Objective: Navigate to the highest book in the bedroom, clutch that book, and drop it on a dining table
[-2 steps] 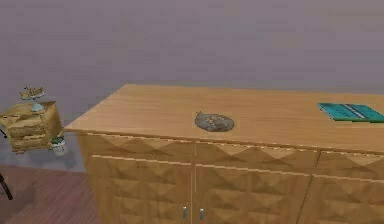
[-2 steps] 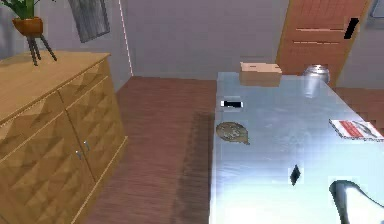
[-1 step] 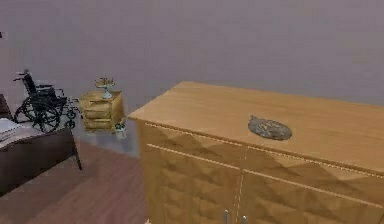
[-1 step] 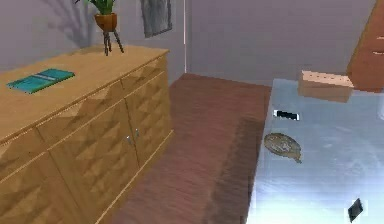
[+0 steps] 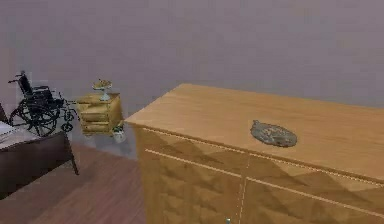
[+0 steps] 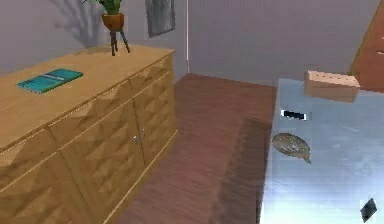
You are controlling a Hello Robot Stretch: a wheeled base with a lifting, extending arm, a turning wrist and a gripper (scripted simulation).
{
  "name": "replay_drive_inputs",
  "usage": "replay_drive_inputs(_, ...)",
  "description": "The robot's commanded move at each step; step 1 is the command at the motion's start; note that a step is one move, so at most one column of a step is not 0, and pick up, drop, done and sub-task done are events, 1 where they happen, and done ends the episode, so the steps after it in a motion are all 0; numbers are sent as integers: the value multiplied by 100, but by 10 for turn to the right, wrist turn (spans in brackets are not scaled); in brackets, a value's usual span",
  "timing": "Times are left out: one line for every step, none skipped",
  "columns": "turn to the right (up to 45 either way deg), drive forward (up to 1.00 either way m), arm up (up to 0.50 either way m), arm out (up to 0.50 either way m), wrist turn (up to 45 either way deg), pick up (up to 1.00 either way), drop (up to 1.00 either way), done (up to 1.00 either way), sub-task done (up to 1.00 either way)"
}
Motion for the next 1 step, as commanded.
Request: replay_drive_inputs(450,0,0,0,0,0,0,0,0)
